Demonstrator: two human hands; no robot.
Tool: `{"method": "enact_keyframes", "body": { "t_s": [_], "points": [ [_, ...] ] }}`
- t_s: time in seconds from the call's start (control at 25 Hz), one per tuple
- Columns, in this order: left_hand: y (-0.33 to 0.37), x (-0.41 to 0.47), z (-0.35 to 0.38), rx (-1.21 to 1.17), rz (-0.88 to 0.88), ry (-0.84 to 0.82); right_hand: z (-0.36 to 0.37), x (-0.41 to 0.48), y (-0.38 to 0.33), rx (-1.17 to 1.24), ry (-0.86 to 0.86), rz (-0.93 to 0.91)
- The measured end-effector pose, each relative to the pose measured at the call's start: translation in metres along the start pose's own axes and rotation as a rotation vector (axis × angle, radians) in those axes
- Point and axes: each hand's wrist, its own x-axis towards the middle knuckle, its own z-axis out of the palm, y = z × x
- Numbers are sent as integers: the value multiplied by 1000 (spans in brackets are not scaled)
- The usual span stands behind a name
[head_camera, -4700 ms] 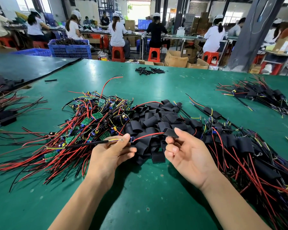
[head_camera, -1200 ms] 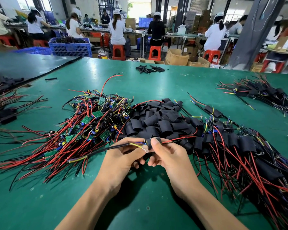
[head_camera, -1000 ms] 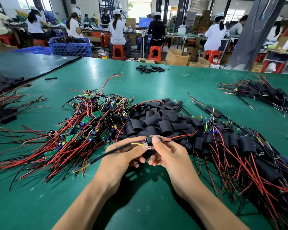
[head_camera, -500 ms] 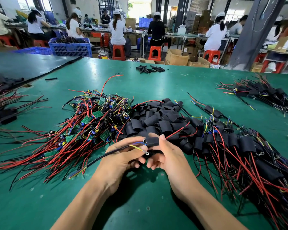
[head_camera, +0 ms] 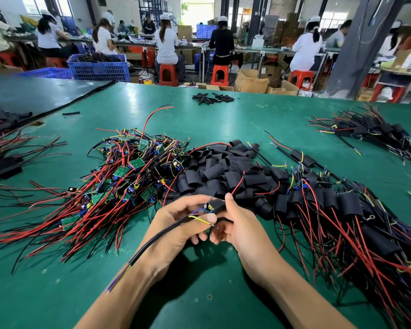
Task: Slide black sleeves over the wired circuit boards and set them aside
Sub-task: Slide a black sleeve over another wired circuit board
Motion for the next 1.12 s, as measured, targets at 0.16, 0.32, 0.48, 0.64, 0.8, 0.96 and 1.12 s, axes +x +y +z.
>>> {"method": "enact_keyframes", "body": {
  "t_s": [0.16,0.32,0.48,0.64,0.8,0.96,1.12],
  "points": [
    [1,-2,-2,-44,-65,-126,-2,0,3,-36,91,-1],
    [4,-2,0,-115,-121,-114,-1,1,5,-63,132,34],
    [3,-2,3,-102,-77,-62,3,-2,4,-93,95,10],
    [2,0,2,-80,-61,-34,3,-2,2,-110,82,13],
    [5,1,1,-186,-143,-82,4,-1,-2,16,67,35],
    [6,2,-1,-261,-202,-34,2,-4,-1,-20,-26,-59],
    [2,4,0,-240,-213,24,-6,-4,2,-28,-83,-95]
  ]
}}
